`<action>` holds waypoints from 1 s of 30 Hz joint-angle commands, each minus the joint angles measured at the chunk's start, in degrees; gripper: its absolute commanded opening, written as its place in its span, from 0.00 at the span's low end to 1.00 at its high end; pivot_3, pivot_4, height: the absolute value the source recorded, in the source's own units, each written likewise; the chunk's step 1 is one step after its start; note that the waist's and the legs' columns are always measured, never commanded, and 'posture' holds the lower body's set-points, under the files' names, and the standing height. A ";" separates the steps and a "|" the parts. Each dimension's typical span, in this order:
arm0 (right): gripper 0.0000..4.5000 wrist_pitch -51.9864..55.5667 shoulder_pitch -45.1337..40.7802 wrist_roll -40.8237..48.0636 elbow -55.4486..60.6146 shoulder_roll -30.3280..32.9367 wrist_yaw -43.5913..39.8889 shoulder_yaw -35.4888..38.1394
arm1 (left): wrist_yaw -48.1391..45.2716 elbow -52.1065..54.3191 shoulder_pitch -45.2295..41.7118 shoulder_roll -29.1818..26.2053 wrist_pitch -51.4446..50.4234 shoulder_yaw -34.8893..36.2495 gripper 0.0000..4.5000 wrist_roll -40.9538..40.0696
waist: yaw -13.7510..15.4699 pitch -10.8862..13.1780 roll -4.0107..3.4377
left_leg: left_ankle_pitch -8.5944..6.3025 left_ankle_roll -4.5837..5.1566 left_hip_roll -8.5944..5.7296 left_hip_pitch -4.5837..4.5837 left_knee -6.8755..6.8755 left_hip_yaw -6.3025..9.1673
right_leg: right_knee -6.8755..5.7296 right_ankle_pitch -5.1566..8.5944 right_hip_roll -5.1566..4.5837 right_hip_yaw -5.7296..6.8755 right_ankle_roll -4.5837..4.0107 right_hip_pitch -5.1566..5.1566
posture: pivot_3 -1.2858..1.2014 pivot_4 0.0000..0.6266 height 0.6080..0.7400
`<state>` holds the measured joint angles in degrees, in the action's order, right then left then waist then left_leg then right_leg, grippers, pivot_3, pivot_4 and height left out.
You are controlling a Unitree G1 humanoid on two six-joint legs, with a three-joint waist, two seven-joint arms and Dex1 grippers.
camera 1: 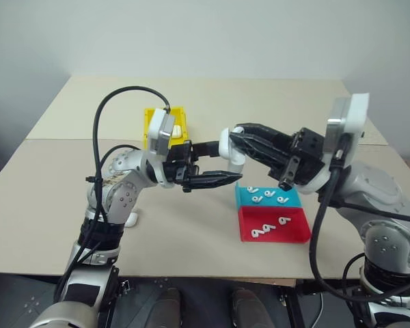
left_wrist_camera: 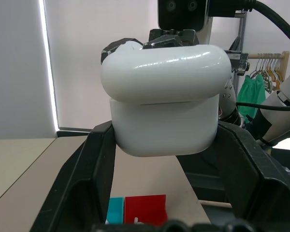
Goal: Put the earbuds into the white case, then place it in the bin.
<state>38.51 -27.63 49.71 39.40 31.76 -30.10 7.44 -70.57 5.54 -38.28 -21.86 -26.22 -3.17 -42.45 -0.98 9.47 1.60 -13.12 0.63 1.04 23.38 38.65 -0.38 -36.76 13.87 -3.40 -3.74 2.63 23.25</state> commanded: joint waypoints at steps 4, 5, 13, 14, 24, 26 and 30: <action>0.43 -3.42 2.42 -1.48 0.84 2.91 -5.43 -0.76 | -0.15 1.66 -0.77 0.87 1.95 1.39 0.61 -0.11 | 0.07 0.00 0.00 | 0.00 0.00 0.00 0.01 0.00 0.00 | 0.02 0.00 0.00 0.00 0.00 0.00 | 0.52 0.24 1.00; 0.50 -3.72 2.49 -1.52 0.83 3.04 -5.68 -0.80 | -0.16 1.67 -0.75 0.90 1.96 1.44 0.61 -0.06 | 0.08 0.00 0.00 | 0.00 0.00 0.00 0.01 0.00 0.00 | 0.01 0.00 -0.01 0.00 0.00 0.00 | 0.52 0.24 1.00; 0.82 -4.84 0.66 -2.95 -1.33 3.21 -4.37 0.11 | -0.17 1.61 -0.41 0.97 2.43 1.75 0.61 0.25 | 0.03 0.00 0.00 | 0.00 0.00 0.01 0.00 -0.01 0.01 | 0.01 0.00 0.00 0.00 0.00 0.00 | 0.52 0.24 1.00; 0.82 -4.89 0.05 -3.01 -2.29 3.45 -4.03 1.01 | -0.06 1.70 -0.31 0.83 2.43 1.85 0.61 0.28 | 0.04 0.00 0.00 | 0.00 0.00 0.01 0.00 -0.01 0.01 | 0.01 0.00 0.00 0.00 0.00 0.00 | 0.52 0.24 1.00; 0.82 -10.71 -15.58 -18.53 -19.90 18.29 -15.63 -5.94 | 1.43 3.84 2.72 0.55 2.53 2.46 0.61 0.56 | 0.01 0.02 -0.02 | 0.00 0.00 0.01 0.00 -0.11 -0.11 | 0.07 0.01 0.00 0.02 -0.03 0.03 | 0.52 0.24 1.00; 0.82 -19.71 -17.44 -27.98 -24.70 22.40 -22.88 -12.28 | 1.94 4.25 3.11 0.68 2.85 2.63 0.61 0.74 | 0.00 0.03 -0.01 | 0.00 0.00 0.00 0.01 -0.11 -0.38 | 0.11 0.02 -0.02 0.02 -0.02 0.05 | 0.52 0.24 1.00; 0.82 -34.85 -22.53 -37.48 -37.07 24.81 -39.48 -21.61 | 3.33 5.52 4.49 0.94 3.30 2.92 0.61 0.72 | -0.05 0.03 -0.01 | 0.00 0.00 0.00 0.03 -0.10 -0.47 | 0.13 0.01 -0.03 -0.02 -0.01 0.07 | 0.52 0.24 1.00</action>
<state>10.53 -47.73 15.39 5.72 55.64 -62.71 -12.65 -67.91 8.70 -34.23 -21.10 -23.89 -0.98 -40.99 -1.03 9.50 1.59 -13.12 0.63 1.04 23.41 38.55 -0.85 -36.63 13.88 -3.42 -3.77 2.62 23.31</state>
